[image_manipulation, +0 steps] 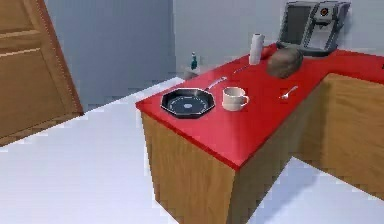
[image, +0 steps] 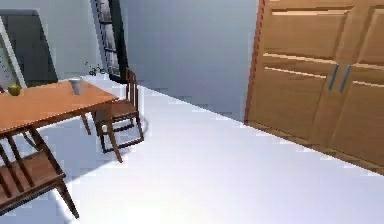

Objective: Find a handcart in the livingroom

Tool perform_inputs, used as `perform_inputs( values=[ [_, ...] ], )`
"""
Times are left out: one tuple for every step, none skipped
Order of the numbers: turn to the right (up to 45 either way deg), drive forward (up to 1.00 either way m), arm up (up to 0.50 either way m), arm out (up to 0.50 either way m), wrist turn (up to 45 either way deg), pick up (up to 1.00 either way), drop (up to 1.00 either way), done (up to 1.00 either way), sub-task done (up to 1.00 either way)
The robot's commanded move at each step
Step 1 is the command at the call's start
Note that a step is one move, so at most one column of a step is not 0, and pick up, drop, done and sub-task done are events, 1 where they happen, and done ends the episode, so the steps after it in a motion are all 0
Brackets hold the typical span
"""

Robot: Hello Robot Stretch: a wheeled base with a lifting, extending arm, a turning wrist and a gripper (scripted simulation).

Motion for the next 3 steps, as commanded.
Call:
perform_inputs(
  values=[
    [0.0, 1.0, 0.0, 0.0, 0.0, 0.0, 0.0, 0.0, 0.0],
    [3.0, 0.0, 0.0, 0.0, 0.0, 0.0, 0.0, 0.0, 0.0],
    [0.0, 1.0, 0.0, 0.0, 0.0, 0.0, 0.0, 0.0, 0.0]
  ],
)
